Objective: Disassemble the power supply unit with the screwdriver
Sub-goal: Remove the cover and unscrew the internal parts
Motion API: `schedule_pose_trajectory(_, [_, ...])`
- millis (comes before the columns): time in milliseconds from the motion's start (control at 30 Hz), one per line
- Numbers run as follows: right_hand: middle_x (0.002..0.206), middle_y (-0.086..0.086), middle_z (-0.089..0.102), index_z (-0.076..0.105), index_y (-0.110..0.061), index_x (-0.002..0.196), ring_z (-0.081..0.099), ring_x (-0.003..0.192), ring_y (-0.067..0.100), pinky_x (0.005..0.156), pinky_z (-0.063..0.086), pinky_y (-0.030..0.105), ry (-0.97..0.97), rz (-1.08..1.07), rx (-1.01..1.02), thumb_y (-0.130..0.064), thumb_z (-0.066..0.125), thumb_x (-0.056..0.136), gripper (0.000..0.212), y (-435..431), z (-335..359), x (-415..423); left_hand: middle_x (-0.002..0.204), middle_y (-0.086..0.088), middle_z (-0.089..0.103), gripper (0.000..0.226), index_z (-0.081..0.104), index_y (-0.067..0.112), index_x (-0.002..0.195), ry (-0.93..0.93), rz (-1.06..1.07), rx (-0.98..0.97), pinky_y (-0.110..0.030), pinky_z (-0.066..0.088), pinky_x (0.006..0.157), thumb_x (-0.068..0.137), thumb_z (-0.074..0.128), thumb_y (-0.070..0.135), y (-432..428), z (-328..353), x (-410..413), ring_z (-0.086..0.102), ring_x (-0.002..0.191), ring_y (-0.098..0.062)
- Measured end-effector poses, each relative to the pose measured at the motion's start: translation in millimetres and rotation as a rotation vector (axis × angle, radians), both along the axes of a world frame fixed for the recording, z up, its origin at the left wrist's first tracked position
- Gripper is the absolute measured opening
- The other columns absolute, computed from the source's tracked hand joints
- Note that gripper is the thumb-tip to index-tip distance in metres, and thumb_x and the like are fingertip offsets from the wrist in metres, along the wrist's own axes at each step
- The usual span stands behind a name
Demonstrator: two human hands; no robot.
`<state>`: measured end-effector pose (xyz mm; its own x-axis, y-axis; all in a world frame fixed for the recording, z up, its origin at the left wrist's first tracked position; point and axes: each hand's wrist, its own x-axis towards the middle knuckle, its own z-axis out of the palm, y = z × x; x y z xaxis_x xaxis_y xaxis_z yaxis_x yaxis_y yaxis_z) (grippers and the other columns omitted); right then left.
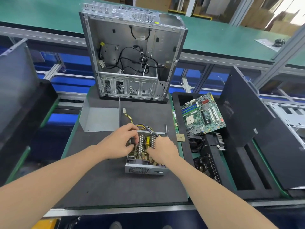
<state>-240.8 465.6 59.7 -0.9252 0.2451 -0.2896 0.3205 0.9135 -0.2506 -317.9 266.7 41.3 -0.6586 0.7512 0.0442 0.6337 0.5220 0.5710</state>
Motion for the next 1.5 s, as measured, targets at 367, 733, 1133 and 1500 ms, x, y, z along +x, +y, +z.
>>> schedule_pose_trajectory(367, [0.057, 0.002, 0.040, 0.035, -0.015, 0.060, 0.042, 0.055, 0.027, 0.054, 0.035, 0.029, 0.108, -0.064, -0.032, -0.034, 0.059, 0.082, 0.038, 14, -5, 11, 0.141, 0.005, 0.049, 0.020, 0.063, 0.030, 0.092, 0.169, 0.009, -0.015, -0.037, 0.029, 0.109, 0.086, 0.065, 0.012, -5, 4, 4, 0.040, 0.129, -0.013])
schedule_pose_trajectory(733, [0.073, 0.006, 0.054, 0.045, -0.014, 0.068, 0.051, 0.071, 0.033, 0.061, 0.037, 0.033, 0.145, -0.068, -0.007, -0.042, 0.057, 0.083, 0.033, 21, -7, 15, 0.087, 0.015, 0.067, 0.019, 0.066, 0.029, 0.089, -0.146, -0.299, -0.181, -0.018, 0.047, 0.070, 0.091, 0.076, 0.044, 16, 38, 22, 0.060, 0.081, -0.004])
schedule_pose_trajectory(1133, [0.059, 0.006, 0.054, 0.048, -0.014, 0.058, 0.060, 0.069, 0.030, 0.057, 0.041, 0.033, 0.127, 0.029, -0.160, -0.041, 0.062, 0.086, 0.041, 38, -6, 16, 0.079, 0.012, 0.065, 0.017, 0.067, 0.022, 0.087, -0.164, -0.245, -0.360, -0.014, 0.040, 0.062, 0.099, 0.066, 0.034, 32, 38, 21, 0.056, 0.070, 0.000])
schedule_pose_trajectory(1500, [0.068, 0.012, 0.060, 0.054, -0.010, 0.065, 0.062, 0.074, 0.036, 0.060, 0.048, 0.035, 0.123, 0.014, -0.145, -0.036, 0.060, 0.084, 0.033, 35, -7, 15, 0.096, 0.001, 0.047, 0.026, 0.044, 0.020, 0.086, -0.247, -0.099, -0.395, -0.032, 0.032, 0.076, 0.111, 0.045, 0.027, 57, 36, 44, 0.045, 0.091, -0.019])
